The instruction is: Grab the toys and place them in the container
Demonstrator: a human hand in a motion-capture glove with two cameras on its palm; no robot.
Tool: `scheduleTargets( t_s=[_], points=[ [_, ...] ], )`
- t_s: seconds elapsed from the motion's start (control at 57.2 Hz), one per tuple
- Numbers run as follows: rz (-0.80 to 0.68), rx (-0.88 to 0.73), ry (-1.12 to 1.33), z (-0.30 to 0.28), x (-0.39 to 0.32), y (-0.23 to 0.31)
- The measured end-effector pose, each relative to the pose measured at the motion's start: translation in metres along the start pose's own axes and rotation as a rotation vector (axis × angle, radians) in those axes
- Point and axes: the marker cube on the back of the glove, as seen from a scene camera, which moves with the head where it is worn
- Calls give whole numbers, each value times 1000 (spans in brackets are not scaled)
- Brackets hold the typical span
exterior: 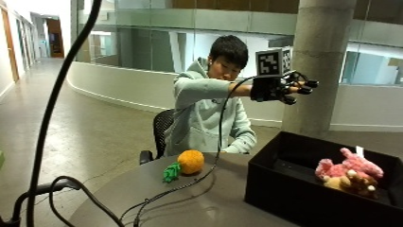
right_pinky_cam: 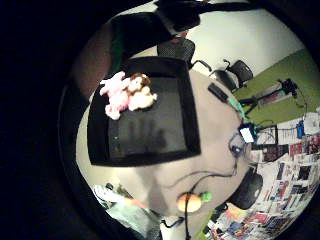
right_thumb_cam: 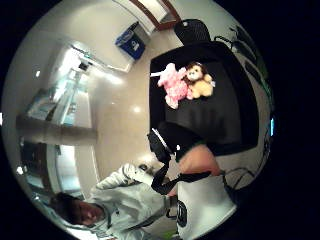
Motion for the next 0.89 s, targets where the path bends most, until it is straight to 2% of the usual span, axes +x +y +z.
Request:
scheduleTargets(
  t_s=[0.175,0.489,0.682,0.787,0.891],
  points=[
    [-17,-89,157,5,53,62],
    [85,-322,177,26,131,214],
    [80,-451,86,96,156,290],
    [89,-489,69,149,134,344],
    [61,-456,120,179,141,352]
  ],
)
